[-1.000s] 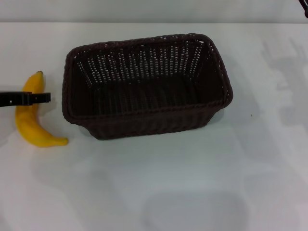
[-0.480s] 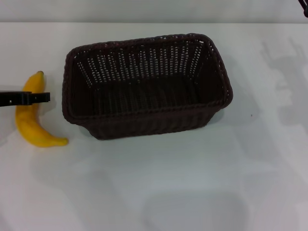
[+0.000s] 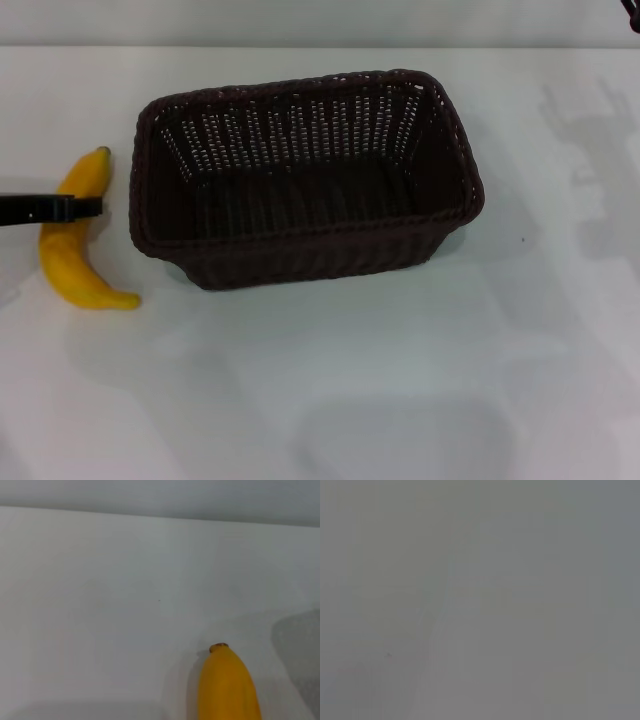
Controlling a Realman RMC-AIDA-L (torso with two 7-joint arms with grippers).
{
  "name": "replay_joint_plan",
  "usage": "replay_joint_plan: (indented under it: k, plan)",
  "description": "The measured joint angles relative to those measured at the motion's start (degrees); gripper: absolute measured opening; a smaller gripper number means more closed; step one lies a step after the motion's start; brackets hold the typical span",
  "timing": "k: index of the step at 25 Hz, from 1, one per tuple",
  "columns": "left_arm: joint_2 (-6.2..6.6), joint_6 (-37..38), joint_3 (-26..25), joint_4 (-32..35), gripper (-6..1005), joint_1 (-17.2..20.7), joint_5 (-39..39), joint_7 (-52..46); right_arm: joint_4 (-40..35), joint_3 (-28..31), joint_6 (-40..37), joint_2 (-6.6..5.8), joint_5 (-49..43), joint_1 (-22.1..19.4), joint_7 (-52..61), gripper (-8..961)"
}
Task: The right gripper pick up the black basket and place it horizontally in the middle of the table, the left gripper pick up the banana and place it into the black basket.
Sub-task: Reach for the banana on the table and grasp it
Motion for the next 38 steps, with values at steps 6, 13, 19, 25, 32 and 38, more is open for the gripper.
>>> replay_joint_plan:
  k: [6,13,19,25,32,38]
  plan:
    - [0.01,-0.18,-0.03,0.00,557,-0.34,-0.21,-0.55,-0.10,0.00,0.01,0.00,0.01,-0.15,0.00,764]
    - [0.00,-0.39,-0.29,0.00,492,-0.34,-0.30,-0.71,-0.16,0.00,0.01,0.00,0.03,-0.29,0.00,764]
    - [-0.05,-0.74,-0.43,0.00,493,-0.02,-0.27,-1.29,-0.08,0.04,0.01,0.00,0.05,-0.30,0.00,763]
    - [-0.12,-0.33,-2.95,0.37,494,0.89,-0.80,-1.12,0.07,0.27,0.01,0.00,0.05,-0.49,0.00,763]
    - [0.03,1.43,-6.37,2.40,494,2.50,-6.72,2.21,0.12,0.38,0.03,0.07,0.05,-0.59,0.00,763]
    - [-0.03,4.08,-7.18,5.60,495,3.42,-16.48,11.63,0.36,0.20,0.04,0.10,0.12,-0.63,0.00,763]
